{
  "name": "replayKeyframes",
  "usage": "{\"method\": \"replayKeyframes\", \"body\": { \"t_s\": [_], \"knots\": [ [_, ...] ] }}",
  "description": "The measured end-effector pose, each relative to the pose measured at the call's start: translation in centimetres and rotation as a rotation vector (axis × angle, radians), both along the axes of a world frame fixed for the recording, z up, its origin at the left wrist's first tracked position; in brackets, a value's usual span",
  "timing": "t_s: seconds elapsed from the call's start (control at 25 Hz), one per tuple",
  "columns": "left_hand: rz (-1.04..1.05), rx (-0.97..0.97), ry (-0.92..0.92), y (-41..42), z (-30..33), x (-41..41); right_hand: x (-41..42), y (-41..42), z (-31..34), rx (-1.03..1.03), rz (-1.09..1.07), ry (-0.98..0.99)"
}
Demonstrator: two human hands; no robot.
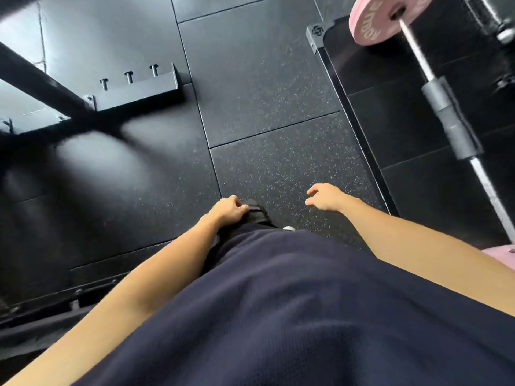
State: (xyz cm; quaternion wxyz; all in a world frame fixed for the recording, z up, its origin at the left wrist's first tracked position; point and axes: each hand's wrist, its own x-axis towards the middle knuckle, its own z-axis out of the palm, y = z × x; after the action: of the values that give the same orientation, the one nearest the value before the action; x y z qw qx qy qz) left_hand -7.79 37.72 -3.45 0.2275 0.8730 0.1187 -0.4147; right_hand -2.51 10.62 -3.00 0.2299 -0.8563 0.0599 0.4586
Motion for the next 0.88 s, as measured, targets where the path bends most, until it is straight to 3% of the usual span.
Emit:
{"method": "replayKeyframes", "body": {
  "t_s": [0.28,0.52,0.88],
  "knots": [
    [-0.038,-0.06,0.201,4.2,-3.1,19.5,21.3,5.5,-0.9,0.028,0.045,0.026],
    [-0.018,-0.021,0.045,10.7,-0.5,41.1,40.1,11.0,0.7,0.025,-0.026,-0.049],
    [-0.01,-0.089,0.121,15.2,-1.1,61.6,62.8,17.0,-0.5,0.003,-0.011,-0.001]
  ]
}}
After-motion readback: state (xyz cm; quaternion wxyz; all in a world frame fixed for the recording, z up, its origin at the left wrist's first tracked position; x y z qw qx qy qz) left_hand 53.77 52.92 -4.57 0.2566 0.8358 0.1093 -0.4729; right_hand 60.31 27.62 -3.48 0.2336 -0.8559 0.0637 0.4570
